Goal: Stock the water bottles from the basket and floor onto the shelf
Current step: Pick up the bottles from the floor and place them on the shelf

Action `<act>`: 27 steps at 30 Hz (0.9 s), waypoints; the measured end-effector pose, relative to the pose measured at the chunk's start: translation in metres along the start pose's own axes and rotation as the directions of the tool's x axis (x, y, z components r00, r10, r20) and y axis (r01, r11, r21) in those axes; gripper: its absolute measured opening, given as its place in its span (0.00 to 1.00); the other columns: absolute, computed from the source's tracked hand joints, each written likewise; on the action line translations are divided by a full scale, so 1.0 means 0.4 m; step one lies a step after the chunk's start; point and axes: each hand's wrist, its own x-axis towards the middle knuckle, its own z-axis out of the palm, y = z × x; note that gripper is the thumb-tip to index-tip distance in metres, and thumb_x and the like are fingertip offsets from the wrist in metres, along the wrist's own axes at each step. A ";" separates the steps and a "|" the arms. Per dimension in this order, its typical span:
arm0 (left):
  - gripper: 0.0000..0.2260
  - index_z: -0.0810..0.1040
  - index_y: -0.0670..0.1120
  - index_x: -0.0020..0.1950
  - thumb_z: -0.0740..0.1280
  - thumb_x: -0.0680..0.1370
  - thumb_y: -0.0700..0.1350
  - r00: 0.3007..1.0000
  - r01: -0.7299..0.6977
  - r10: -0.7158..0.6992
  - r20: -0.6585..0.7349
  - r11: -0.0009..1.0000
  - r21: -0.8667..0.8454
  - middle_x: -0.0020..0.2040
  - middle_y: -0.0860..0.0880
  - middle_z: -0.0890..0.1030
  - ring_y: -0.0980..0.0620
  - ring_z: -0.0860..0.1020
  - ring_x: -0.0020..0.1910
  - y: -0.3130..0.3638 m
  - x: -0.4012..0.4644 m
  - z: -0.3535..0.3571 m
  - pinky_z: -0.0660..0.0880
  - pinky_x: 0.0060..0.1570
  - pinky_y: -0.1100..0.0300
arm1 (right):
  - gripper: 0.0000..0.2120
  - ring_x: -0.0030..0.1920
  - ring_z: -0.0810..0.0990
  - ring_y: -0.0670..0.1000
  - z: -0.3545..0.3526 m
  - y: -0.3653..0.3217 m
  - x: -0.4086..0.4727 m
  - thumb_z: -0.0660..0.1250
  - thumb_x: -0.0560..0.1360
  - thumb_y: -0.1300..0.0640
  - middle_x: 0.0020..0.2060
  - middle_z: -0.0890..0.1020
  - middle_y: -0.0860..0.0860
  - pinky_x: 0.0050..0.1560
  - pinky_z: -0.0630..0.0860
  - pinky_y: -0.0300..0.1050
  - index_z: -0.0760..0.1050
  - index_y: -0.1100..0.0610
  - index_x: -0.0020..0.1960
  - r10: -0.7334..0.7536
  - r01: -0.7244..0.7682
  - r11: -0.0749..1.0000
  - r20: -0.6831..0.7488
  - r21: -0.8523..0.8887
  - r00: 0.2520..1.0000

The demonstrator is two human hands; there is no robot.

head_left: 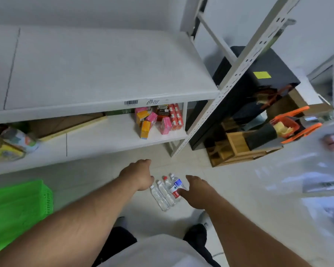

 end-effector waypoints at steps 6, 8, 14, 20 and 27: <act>0.35 0.53 0.51 0.80 0.63 0.77 0.57 0.959 0.285 -0.276 0.068 0.935 -0.214 0.80 0.48 0.59 0.44 0.64 0.75 0.055 0.065 0.151 0.66 0.72 0.50 | 0.28 0.70 0.71 0.56 -0.047 0.137 0.157 0.62 0.79 0.44 0.72 0.72 0.55 0.67 0.68 0.48 0.65 0.56 0.75 -0.129 0.141 0.988 0.179 -0.057 0.975; 0.34 0.53 0.51 0.80 0.63 0.78 0.57 0.934 0.356 -0.343 0.097 0.891 -0.281 0.79 0.47 0.60 0.44 0.65 0.75 0.081 0.099 0.213 0.65 0.71 0.51 | 0.26 0.68 0.74 0.56 -0.060 0.187 0.216 0.63 0.80 0.45 0.70 0.73 0.55 0.66 0.69 0.47 0.67 0.56 0.73 -0.144 0.163 0.985 0.243 -0.061 0.959; 0.33 0.56 0.52 0.80 0.64 0.79 0.56 0.881 0.469 -0.426 0.205 0.735 -0.490 0.79 0.48 0.61 0.48 0.64 0.76 0.101 0.256 0.457 0.62 0.73 0.55 | 0.26 0.67 0.75 0.54 0.060 0.291 0.480 0.62 0.81 0.44 0.70 0.74 0.54 0.64 0.70 0.45 0.65 0.54 0.75 -0.147 0.179 0.982 0.341 -0.063 0.928; 0.31 0.58 0.51 0.79 0.64 0.79 0.54 0.850 0.523 -0.449 0.275 0.657 -0.543 0.77 0.49 0.64 0.49 0.66 0.74 -0.016 0.554 0.817 0.64 0.70 0.58 | 0.22 0.61 0.78 0.54 0.461 0.340 0.869 0.60 0.81 0.46 0.63 0.79 0.52 0.64 0.74 0.48 0.68 0.52 0.72 -0.136 0.149 0.989 0.393 -0.002 0.910; 0.30 0.59 0.50 0.78 0.64 0.78 0.52 0.809 0.563 -0.519 0.277 0.546 -0.621 0.75 0.48 0.69 0.48 0.77 0.62 -0.170 0.943 1.257 0.71 0.51 0.63 | 0.24 0.68 0.74 0.59 0.906 0.412 1.301 0.59 0.82 0.51 0.70 0.74 0.56 0.65 0.72 0.48 0.62 0.56 0.76 -0.161 0.202 0.974 0.325 -0.098 0.932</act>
